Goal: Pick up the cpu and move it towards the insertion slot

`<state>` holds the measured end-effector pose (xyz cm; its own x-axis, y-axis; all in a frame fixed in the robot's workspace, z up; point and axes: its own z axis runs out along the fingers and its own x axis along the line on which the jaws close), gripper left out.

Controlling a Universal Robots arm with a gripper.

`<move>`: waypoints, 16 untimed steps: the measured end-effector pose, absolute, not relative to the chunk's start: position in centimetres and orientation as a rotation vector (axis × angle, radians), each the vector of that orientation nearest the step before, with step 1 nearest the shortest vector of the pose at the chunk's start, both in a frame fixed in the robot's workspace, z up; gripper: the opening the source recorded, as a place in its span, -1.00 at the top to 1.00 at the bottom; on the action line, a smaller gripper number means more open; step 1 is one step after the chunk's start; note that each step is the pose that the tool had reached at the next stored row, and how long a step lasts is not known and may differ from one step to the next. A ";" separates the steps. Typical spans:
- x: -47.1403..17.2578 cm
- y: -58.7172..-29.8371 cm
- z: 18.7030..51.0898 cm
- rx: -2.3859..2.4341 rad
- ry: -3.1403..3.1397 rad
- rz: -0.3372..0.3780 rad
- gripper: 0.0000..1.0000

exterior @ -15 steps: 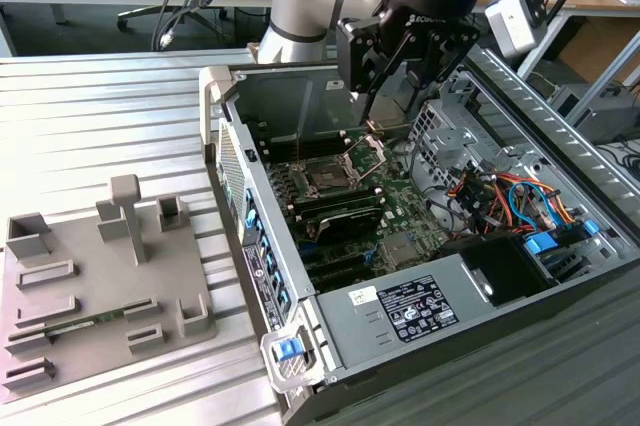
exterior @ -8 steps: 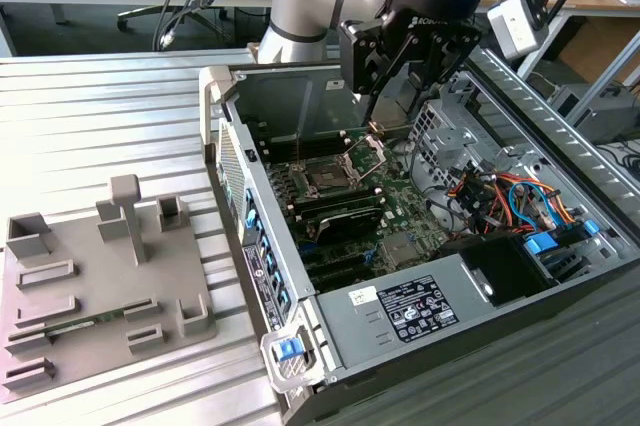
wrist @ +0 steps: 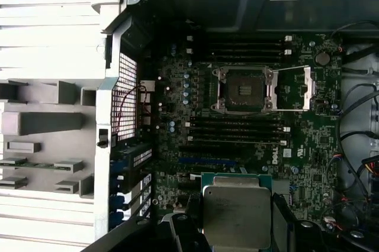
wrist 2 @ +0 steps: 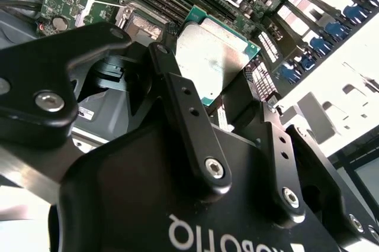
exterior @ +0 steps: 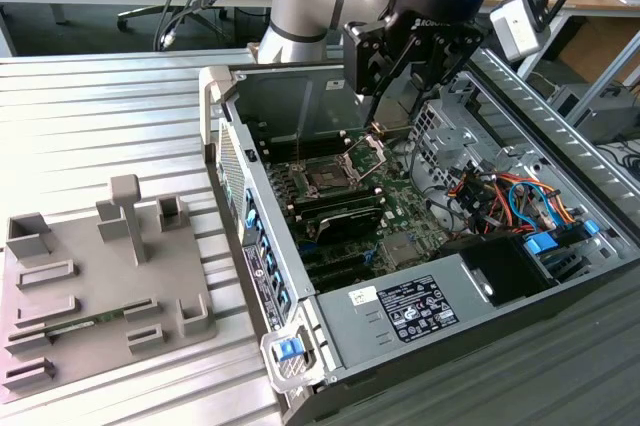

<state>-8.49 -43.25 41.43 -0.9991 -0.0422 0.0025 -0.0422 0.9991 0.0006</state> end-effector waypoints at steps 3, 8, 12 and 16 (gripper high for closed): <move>-8.4 -43.3 41.4 0.066 -3.138 -0.001 -0.09; -8.2 -43.3 41.3 0.066 -3.138 -0.001 -0.09; -8.0 -43.3 41.3 0.066 -3.138 -0.001 -0.09; -7.8 -43.3 41.2 0.066 -3.138 -0.001 -0.09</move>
<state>-7.79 -43.26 41.23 -0.9991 -0.0422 0.0025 -0.0422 0.9991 0.0007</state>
